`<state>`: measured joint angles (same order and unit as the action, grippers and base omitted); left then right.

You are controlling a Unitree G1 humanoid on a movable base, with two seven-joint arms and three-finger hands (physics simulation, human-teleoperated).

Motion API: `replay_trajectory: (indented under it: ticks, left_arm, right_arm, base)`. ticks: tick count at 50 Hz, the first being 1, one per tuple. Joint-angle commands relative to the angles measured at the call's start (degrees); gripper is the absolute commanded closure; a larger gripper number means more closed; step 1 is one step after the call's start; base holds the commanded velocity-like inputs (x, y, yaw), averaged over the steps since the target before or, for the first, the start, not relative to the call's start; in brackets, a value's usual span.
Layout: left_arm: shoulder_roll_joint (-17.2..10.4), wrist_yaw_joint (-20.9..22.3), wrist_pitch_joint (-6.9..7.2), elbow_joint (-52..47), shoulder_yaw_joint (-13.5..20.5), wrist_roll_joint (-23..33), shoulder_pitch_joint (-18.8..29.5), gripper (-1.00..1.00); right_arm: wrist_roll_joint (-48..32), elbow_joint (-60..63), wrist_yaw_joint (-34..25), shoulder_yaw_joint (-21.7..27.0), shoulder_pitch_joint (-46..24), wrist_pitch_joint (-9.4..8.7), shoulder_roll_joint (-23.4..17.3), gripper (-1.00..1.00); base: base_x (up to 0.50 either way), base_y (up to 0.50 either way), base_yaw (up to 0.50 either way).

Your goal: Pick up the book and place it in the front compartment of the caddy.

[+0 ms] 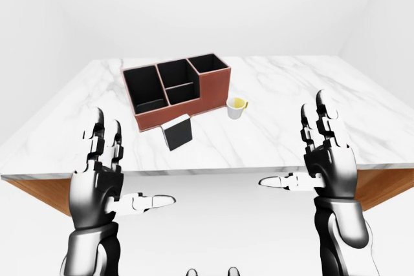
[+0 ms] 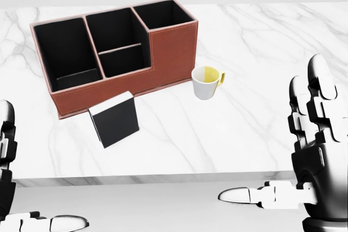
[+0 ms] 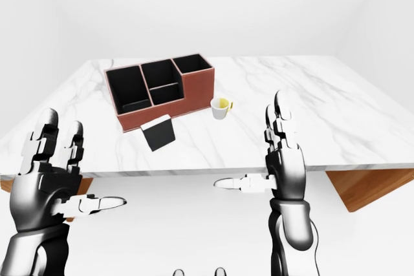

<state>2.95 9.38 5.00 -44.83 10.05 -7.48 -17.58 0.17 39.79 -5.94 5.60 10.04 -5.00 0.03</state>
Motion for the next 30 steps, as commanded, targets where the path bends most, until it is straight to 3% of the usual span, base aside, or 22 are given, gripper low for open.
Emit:
replay_trajectory:
  ticks: [1,30]
  left_arm:
    - [0.3,0.5,0.0,-0.4,-0.3,0.1,-0.6,-1.0]
    - [0.7,1.1,0.0,-2.1,1.7,-1.1,-0.7,-1.0]
  right_arm:
    - [0.1,-0.4,-0.3,0.0,0.3,0.0,0.0,-0.99]
    - [-0.4,-0.1,-0.4,0.5,-0.5,0.0,-0.1,-0.99]
  base:
    - [0.49,0.0,0.0]
    - [0.49,0.0,0.0]
